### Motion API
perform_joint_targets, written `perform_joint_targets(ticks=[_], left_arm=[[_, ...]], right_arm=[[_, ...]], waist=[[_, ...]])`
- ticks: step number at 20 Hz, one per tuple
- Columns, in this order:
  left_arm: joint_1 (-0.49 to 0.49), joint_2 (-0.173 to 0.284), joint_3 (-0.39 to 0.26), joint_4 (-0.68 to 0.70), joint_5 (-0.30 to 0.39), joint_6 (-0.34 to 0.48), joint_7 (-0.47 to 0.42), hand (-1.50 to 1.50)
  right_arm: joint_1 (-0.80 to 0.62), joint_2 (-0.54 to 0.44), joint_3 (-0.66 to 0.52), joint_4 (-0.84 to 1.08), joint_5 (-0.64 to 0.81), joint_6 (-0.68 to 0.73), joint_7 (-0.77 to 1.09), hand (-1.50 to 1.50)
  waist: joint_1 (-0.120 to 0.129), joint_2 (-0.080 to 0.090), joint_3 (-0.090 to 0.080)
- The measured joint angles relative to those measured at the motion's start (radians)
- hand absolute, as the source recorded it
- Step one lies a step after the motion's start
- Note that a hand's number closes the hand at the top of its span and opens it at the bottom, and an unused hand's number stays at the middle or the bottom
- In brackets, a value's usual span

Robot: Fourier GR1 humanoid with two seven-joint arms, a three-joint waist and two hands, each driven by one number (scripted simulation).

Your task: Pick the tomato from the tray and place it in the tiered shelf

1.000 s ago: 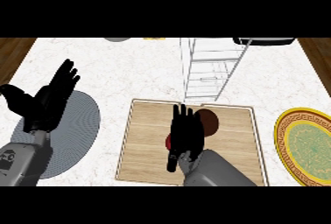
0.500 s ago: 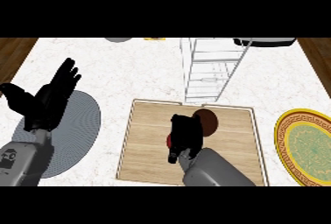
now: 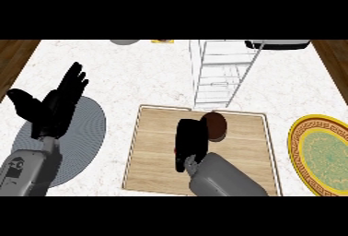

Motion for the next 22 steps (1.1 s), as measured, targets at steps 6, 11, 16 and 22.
perform_joint_targets(ticks=[6,11,16,22], left_arm=[[-0.04,-0.021,-0.034,-0.002,-0.008,-0.028,0.001,0.0],[-0.084,-0.041,-0.064,0.009,-0.012,-0.045,0.01,0.0],[-0.105,-0.046,-0.072,0.019,-0.014,-0.052,0.019,0.0],[-0.106,-0.057,-0.075,0.036,-0.023,-0.04,0.02,0.0]], right_arm=[[-0.189,0.0,0.035,0.114,-0.116,-0.071,0.006,1.5],[-0.324,0.003,0.012,0.175,-0.174,-0.131,0.0,1.5],[-0.448,0.003,-0.041,0.182,-0.167,-0.285,-0.014,1.5],[-0.621,0.002,-0.087,0.223,-0.089,-0.433,0.002,1.5]], waist=[[0.086,0.028,0.002],[0.144,0.044,0.003],[0.162,0.04,0.003],[0.152,0.028,0.0]])
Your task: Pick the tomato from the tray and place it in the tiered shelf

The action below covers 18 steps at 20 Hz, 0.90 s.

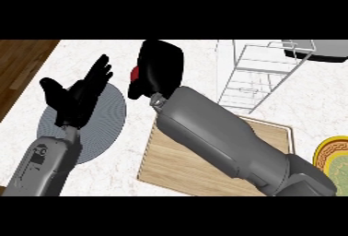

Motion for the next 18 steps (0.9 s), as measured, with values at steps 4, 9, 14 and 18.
perform_joint_targets(ticks=[4,9,14,18], left_arm=[[0.001,-0.002,0.003,0.01,-0.005,0.006,0.002,0.0],[0.008,0.001,0.015,0.017,-0.007,0.012,-0.006,0.0],[0.02,0.015,0.039,0.017,0.001,0.01,-0.009,0.0],[0.047,0.031,0.056,0.002,0.007,0.006,-0.007,0.0]], right_arm=[[-0.1,-0.001,-0.029,0.049,0.042,-0.058,0.025,1.5],[-0.222,-0.002,-0.064,0.142,0.089,-0.088,0.068,1.5],[-0.327,-0.001,-0.098,0.247,0.116,-0.088,0.111,1.5],[-0.383,-0.001,-0.134,0.322,0.138,-0.092,0.13,1.5]], waist=[[-0.017,-0.005,-0.001],[-0.038,-0.009,-0.002],[-0.061,-0.012,-0.002],[-0.083,-0.015,-0.001]])
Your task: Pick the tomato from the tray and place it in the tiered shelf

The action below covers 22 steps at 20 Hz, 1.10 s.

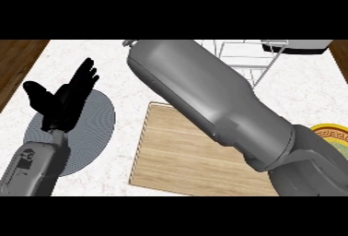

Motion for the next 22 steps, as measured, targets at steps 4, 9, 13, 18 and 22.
perform_joint_targets(ticks=[4,9,13,18,22], left_arm=[[0.013,0.009,0.02,-0.004,0.003,0.003,-0.005,0.0],[0.032,0.02,0.04,-0.01,0.007,0.006,-0.001,0.0],[0.057,0.022,0.053,-0.006,0.006,0.005,-0.016,0.0],[0.091,0.028,0.068,-0.018,0.007,0.001,-0.03,0.0],[0.101,0.027,0.069,-0.04,0.004,0.003,-0.019,0.0]], right_arm=[[-0.014,0.0,-0.028,0.044,0.015,-0.009,0.011,1.5],[0.004,-0.001,-0.078,0.063,0.052,-0.049,0.003,1.5],[0.059,-0.02,-0.107,0.051,0.095,-0.082,-0.005,1.5],[0.147,-0.048,-0.14,-0.03,0.138,-0.099,-0.008,1.5],[0.239,-0.064,-0.159,-0.105,0.184,-0.112,-0.014,1.5]], waist=[[-0.027,-0.003,0.001],[-0.06,-0.007,0.003],[-0.082,-0.01,0.004],[-0.101,-0.016,0.005],[-0.104,-0.015,0.005]])
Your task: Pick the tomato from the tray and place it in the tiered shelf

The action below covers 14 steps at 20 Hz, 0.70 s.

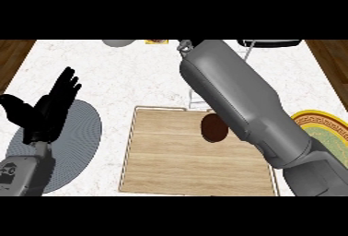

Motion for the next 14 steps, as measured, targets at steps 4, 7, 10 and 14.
perform_joint_targets(ticks=[4,7,10,14], left_arm=[[-0.002,-0.006,-0.001,-0.01,-0.011,0.012,0.011,0.0],[0.005,-0.003,0.007,-0.013,-0.006,0.001,0.01,0.0],[0.001,-0.004,0.014,-0.013,-0.002,-0.005,0.012,0.0],[0.003,-0.01,0.008,-0.028,-0.009,0.001,0.022,0.0]], right_arm=[[0.082,-0.021,-0.026,-0.103,0.03,0.004,-0.006,1.5],[0.148,-0.041,-0.046,-0.185,0.05,0.012,-0.013,1.5],[0.206,-0.049,-0.061,-0.257,0.085,0.022,-0.023,1.5],[0.26,-0.081,-0.13,-0.296,0.122,0.029,-0.028,-1.5]], waist=[[-0.001,-0.001,-0.004],[0.001,-0.004,-0.006],[0.005,-0.005,-0.008],[0.005,-0.01,-0.012]])
